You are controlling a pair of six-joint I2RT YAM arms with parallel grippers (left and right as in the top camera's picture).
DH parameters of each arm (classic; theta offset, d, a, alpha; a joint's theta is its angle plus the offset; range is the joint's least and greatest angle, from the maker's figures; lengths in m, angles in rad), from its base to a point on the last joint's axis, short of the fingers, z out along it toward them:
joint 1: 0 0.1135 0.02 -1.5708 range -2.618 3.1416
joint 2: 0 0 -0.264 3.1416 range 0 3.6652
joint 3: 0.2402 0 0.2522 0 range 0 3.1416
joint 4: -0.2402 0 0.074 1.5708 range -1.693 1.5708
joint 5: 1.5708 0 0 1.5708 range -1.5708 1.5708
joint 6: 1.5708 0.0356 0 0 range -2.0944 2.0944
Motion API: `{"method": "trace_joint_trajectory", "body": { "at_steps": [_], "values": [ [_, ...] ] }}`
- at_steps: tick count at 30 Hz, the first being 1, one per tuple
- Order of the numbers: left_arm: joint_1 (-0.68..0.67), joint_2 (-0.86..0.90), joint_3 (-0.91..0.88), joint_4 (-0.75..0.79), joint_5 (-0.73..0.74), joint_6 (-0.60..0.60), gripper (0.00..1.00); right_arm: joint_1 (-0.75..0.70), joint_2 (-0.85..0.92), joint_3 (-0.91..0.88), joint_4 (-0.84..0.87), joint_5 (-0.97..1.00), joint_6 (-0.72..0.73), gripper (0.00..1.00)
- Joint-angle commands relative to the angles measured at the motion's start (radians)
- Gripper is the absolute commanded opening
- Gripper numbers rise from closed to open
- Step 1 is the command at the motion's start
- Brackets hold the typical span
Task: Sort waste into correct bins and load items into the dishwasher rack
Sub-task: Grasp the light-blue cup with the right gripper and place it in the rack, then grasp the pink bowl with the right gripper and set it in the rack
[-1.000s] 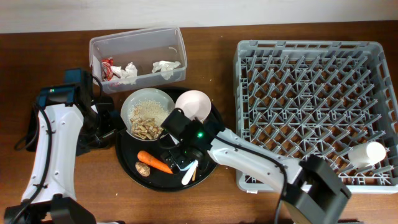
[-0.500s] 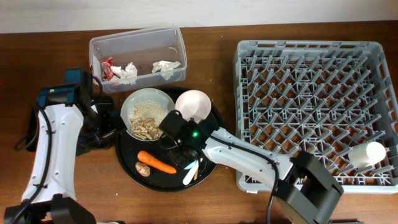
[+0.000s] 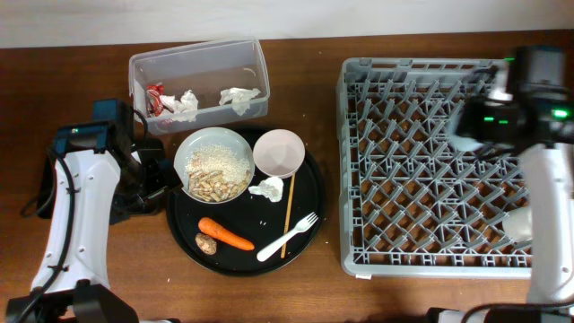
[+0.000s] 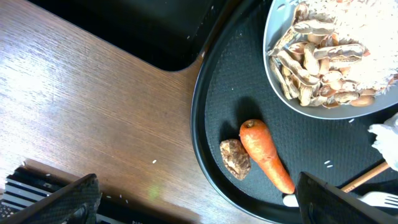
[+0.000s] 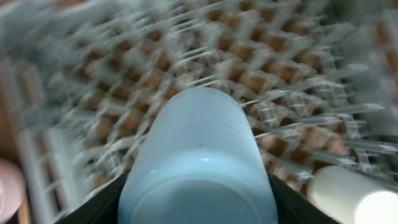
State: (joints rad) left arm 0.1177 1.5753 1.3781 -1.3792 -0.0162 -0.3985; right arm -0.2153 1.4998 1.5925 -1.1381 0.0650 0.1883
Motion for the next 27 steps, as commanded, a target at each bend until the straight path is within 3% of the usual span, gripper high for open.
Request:
{"method": "trace_joint_trajectory", "body": {
  "at_steps": [1,3,7,17,19,20,24,27],
  "values": [
    [0.004,-0.005,0.001,0.002,-0.010,-0.012,1.00,-0.208,0.006,0.012,0.028,0.000,-0.019,0.59],
    [0.004,-0.005,0.001,0.002,-0.011,-0.012,1.00,-0.352,0.063,0.012,0.068,0.000,-0.019,0.60],
    [0.004,-0.005,0.001,0.001,-0.010,-0.012,1.00,-0.462,0.171,0.012,0.118,-0.002,-0.011,0.59],
    [0.004,-0.005,0.001,0.002,-0.010,-0.012,0.99,-0.467,0.354,0.011,0.170,0.003,-0.008,0.60],
    [0.004,-0.005,0.001,0.002,-0.010,-0.012,1.00,-0.467,0.366,0.011,0.166,-0.001,-0.008,0.82],
    [0.004,-0.005,0.001,0.002,-0.010,-0.012,1.00,-0.466,0.365,0.011,0.166,-0.008,-0.008,0.87],
    [0.003,-0.005,0.001,0.013,-0.010,-0.012,1.00,-0.465,0.343,0.013,0.150,-0.115,-0.008,0.89],
    [0.003,-0.005,0.001,0.017,-0.010,-0.012,1.00,-0.447,0.232,0.013,0.135,-0.184,-0.009,0.89]
  ]
}}
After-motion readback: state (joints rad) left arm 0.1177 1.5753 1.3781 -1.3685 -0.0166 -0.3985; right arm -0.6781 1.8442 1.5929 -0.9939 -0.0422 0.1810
